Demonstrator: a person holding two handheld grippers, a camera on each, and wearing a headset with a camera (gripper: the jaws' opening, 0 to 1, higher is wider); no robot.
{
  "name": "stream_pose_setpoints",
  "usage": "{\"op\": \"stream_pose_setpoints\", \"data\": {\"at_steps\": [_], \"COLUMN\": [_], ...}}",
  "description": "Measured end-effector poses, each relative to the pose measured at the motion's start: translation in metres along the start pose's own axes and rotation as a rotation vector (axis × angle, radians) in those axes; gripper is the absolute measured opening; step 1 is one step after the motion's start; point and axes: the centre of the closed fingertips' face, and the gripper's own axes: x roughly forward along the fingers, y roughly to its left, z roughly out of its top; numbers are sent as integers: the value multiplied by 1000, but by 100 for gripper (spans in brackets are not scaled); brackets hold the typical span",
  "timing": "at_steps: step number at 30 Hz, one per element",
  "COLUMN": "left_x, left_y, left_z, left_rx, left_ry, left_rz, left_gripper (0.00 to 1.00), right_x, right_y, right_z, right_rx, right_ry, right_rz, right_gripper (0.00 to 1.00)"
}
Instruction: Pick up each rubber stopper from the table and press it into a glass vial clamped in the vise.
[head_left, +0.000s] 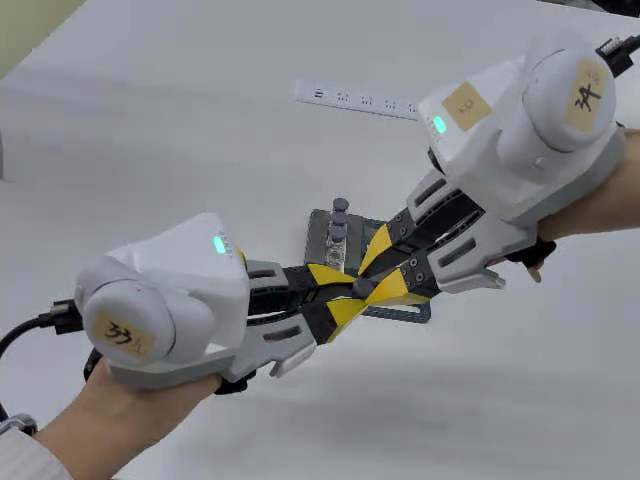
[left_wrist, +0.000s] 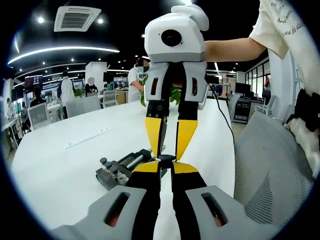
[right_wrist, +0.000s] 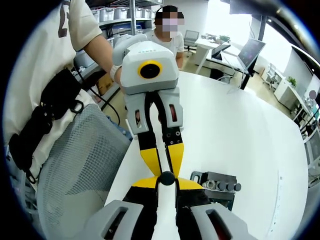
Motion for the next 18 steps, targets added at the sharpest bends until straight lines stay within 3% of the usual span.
{"op": "stream_pose_setpoints", "data": {"at_steps": [9, 18], "left_x": [0, -1], "left_y": [-2, -3], "left_z": [2, 1], "left_rx": [16, 3], "left_ry": [-1, 2], "left_rz": [-9, -24], "left_gripper": [3, 3], "right_x": [-2, -3], "right_y": [2, 2], "right_z": [1, 2], "right_rx": [6, -68], "right_ry": [1, 21], "right_rz": [9, 5], "right_gripper": [8, 8]}}
